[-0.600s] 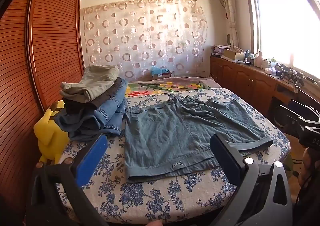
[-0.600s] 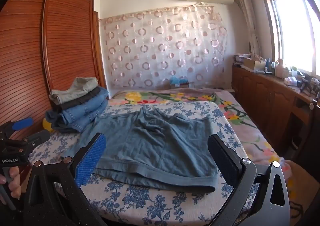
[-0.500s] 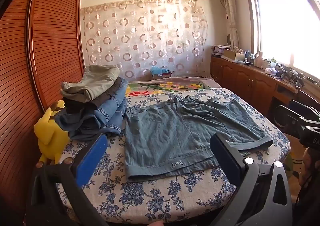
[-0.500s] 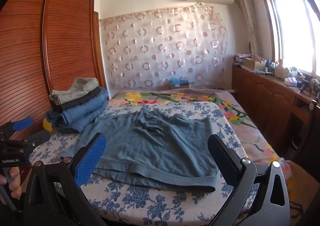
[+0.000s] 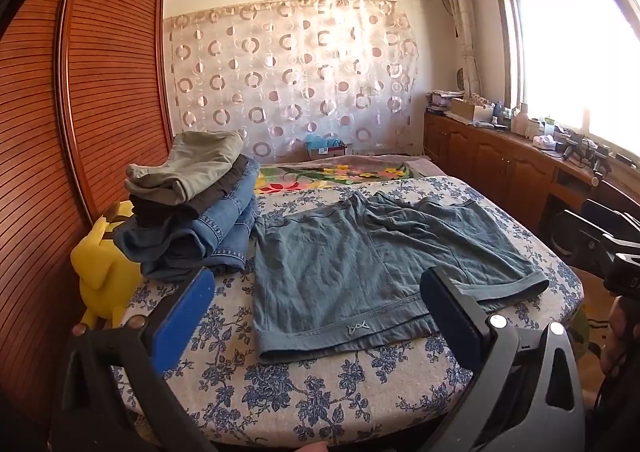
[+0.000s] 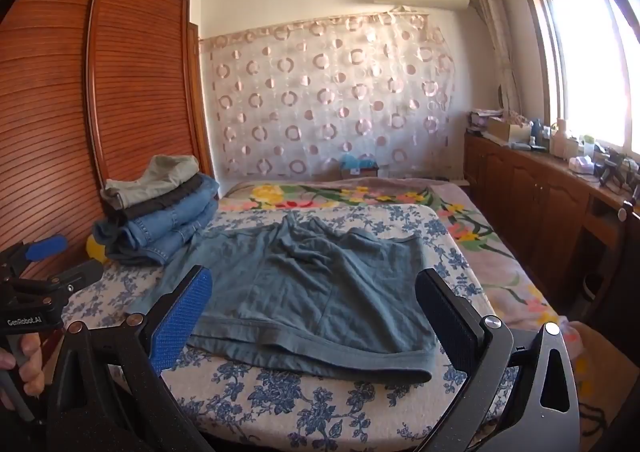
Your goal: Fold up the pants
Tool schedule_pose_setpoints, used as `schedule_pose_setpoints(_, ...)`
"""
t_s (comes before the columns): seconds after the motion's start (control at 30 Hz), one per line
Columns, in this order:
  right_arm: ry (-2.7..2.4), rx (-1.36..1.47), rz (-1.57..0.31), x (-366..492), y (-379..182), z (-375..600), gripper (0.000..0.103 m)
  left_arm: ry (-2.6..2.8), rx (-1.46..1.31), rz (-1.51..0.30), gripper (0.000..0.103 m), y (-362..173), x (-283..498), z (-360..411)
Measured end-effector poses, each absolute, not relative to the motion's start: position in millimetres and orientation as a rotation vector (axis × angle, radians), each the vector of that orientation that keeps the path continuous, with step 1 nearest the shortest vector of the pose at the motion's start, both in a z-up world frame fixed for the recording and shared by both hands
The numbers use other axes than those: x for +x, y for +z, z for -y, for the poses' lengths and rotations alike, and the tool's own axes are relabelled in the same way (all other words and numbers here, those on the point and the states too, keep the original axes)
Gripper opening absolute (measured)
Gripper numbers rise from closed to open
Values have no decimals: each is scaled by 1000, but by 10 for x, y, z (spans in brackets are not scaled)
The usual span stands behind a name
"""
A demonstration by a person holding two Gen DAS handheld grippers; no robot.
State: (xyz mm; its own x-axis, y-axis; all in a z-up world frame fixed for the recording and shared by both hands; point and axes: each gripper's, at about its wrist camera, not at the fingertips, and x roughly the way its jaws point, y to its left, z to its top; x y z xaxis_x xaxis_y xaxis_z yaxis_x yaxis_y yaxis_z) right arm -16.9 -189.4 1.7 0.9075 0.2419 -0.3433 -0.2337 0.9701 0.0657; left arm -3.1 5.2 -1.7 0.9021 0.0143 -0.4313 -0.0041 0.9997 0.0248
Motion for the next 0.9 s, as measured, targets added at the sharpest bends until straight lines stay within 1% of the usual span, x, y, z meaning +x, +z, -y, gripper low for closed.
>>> schedule_pose_setpoints(0.9, 245, 22, -354, -187, 28, 1878, 103, 21, 31, -438, 103, 41, -61, -70)
